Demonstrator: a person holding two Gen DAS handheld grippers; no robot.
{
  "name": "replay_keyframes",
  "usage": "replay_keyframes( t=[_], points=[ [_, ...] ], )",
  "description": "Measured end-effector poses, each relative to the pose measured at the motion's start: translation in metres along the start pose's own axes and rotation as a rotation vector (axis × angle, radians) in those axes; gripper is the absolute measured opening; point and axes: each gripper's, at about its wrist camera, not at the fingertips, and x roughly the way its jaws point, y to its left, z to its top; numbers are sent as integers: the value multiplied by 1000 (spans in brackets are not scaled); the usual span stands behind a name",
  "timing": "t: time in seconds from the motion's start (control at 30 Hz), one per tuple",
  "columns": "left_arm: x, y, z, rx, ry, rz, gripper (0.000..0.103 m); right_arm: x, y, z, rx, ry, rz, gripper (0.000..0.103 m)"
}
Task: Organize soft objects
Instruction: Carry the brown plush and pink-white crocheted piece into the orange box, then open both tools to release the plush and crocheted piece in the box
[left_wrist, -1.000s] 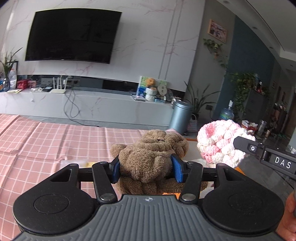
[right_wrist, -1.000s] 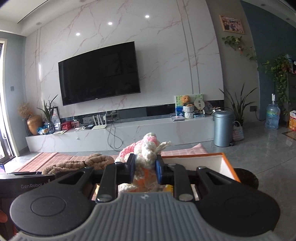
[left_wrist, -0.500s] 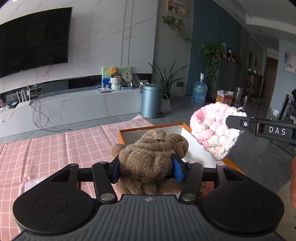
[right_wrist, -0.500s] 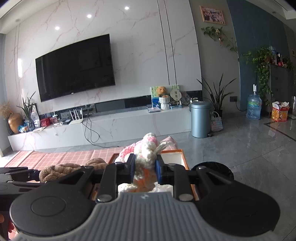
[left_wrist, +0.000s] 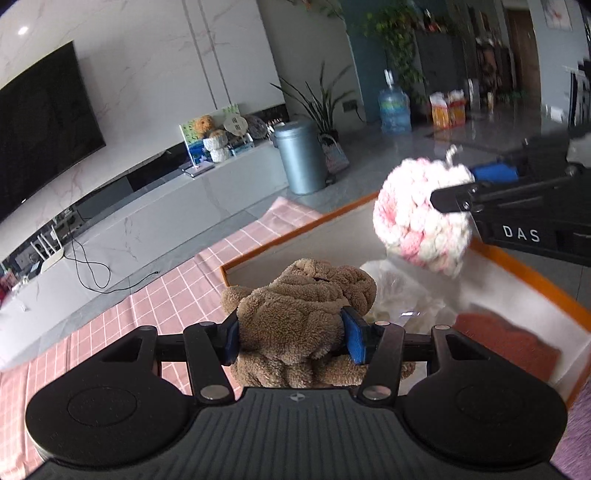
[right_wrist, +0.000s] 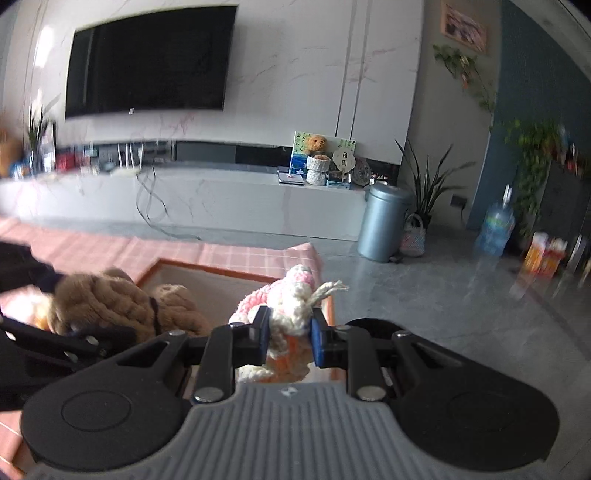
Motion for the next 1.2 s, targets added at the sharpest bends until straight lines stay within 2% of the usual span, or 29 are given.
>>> replay_keyframes(
  t=[0.1,0.3,0.47,0.53,0.7,0.8,0.97,1.07,1.13,1.17,1.2],
  points=[
    [13,-6,-1,37,37,13,62,17,7,-5,-134,29,-36,21],
    [26,-16,1,106,59,24,62,49,18,-13,-362,111,-104,21],
    [35,-9,-1,83,72,-15,62,61,28,-27,-493,186,-108,21],
    [36,-7,-1,68,76,-29,63,65,27,-28,-499,207,-101,21],
    [43,-4,1,53,100,-50,67,72,22,-24,-443,290,-13,22],
    [50,-7,-1,57,134,-56,68,79,20,-25,-425,323,11,22],
    [51,-9,1,69,141,-56,71,86,22,-30,-404,369,34,24],
    [51,-6,2,53,147,-66,76,90,22,-27,-395,376,32,31],
    [49,-4,1,43,139,-72,76,89,23,-26,-400,367,30,45],
    [47,-4,1,41,132,-71,77,88,24,-26,-404,361,27,49],
    [45,-4,1,41,125,-66,83,85,25,-26,-409,350,21,52]
  ],
)
